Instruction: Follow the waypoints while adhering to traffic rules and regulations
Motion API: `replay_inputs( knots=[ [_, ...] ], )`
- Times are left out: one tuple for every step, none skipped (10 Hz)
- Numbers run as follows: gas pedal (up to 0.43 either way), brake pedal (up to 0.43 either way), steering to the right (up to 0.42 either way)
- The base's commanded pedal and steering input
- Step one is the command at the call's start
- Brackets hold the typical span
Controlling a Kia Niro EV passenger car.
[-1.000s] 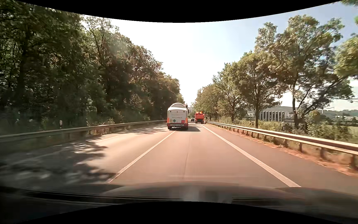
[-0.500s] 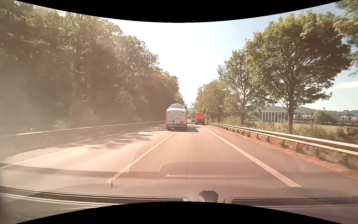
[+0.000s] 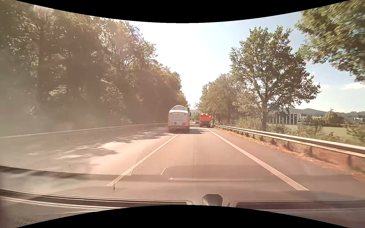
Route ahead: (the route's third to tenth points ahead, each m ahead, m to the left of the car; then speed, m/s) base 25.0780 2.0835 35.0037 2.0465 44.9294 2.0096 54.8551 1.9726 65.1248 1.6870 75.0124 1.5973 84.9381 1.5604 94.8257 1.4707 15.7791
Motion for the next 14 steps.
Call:
replay_inputs(
  knots=[
    [0.047,0.006,0.001],
    [0.047,0.006,0.002],
    [0.047,0.006,0.002],
    [0.047,0.006,0.001],
    [0.047,0.006,0.001],
    [0.047,0.006,0.001],
    [0.047,0.006,0.001],
    [0.047,0.006,0.001],
    [0.039,0.006,0.001],
    [0.039,0.006,0.000],
    [0.028,0.006,0.000],
    [0.008,0.006,-0.001],
    [0.000,0.006,-0.004],
    [0.000,0.006,-0.006]
  ],
)
